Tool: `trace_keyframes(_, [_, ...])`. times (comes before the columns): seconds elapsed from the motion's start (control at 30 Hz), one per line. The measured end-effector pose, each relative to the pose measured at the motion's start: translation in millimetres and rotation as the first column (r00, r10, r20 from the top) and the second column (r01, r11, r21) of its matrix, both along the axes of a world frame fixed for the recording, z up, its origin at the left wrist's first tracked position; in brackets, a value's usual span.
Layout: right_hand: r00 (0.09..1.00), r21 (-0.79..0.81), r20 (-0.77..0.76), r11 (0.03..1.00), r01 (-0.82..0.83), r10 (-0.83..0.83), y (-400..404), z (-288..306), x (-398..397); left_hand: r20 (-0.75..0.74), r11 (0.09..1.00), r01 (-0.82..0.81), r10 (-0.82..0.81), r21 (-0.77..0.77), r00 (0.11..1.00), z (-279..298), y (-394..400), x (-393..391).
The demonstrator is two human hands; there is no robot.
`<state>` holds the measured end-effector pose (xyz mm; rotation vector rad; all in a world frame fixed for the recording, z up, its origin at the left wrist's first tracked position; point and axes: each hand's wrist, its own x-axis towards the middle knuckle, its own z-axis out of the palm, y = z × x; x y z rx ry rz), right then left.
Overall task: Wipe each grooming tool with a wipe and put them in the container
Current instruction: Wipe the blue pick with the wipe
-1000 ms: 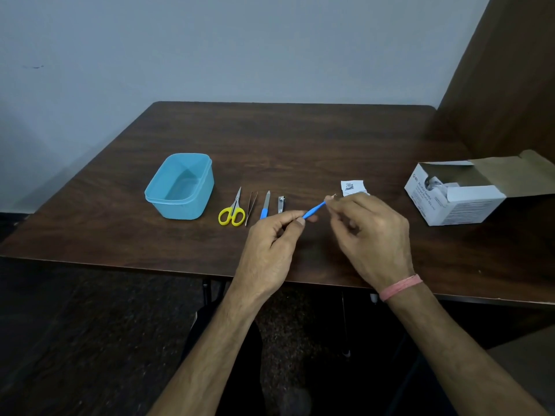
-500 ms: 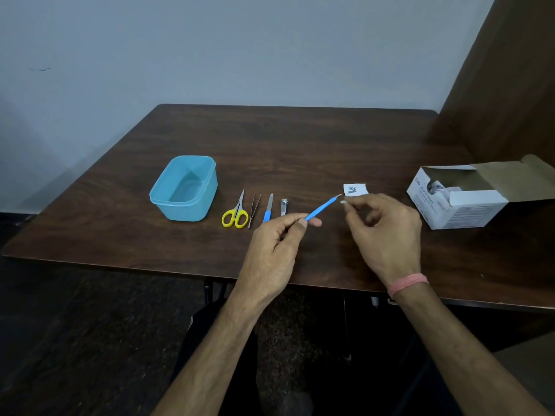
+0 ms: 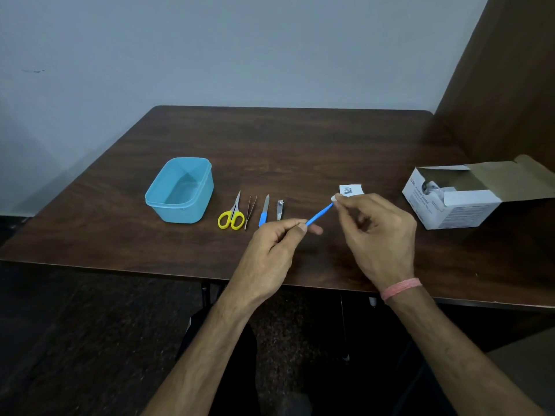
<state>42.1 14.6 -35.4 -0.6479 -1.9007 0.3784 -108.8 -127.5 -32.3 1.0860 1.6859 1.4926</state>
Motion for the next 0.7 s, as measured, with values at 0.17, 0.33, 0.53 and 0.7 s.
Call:
trace_keyframes(0.17, [0.999, 0.043, 0.032, 0.999, -0.023, 0.021, -4.3, -0.8, 0.4, 0.061, 1.000, -0.023, 0.022, 0.011, 0.998, 3.2, -1.6, 0.5])
trace_keyframes(0.33, [0.997, -0.013, -0.075, 1.000, 0.027, -0.028, -1.6, 4.0, 0.1, 0.051, 0.999, -0.041, 0.041, -0.003, 0.998, 4.1, -0.7, 2.8])
trace_keyframes(0.53, [1.000, 0.063, 0.013, 0.998, 0.013, -0.014, -5.4, 1.3, 0.6, 0.040, 0.999, -0.043, 0.043, -0.006, 0.998, 4.2, -0.9, 3.1])
trace_keyframes(0.7, [0.999, 0.026, 0.027, 0.999, 0.037, -0.038, -5.9, 6.6, -0.1, 0.026, 0.999, -0.037, 0.037, -0.011, 0.999, 2.6, -1.2, 3.3])
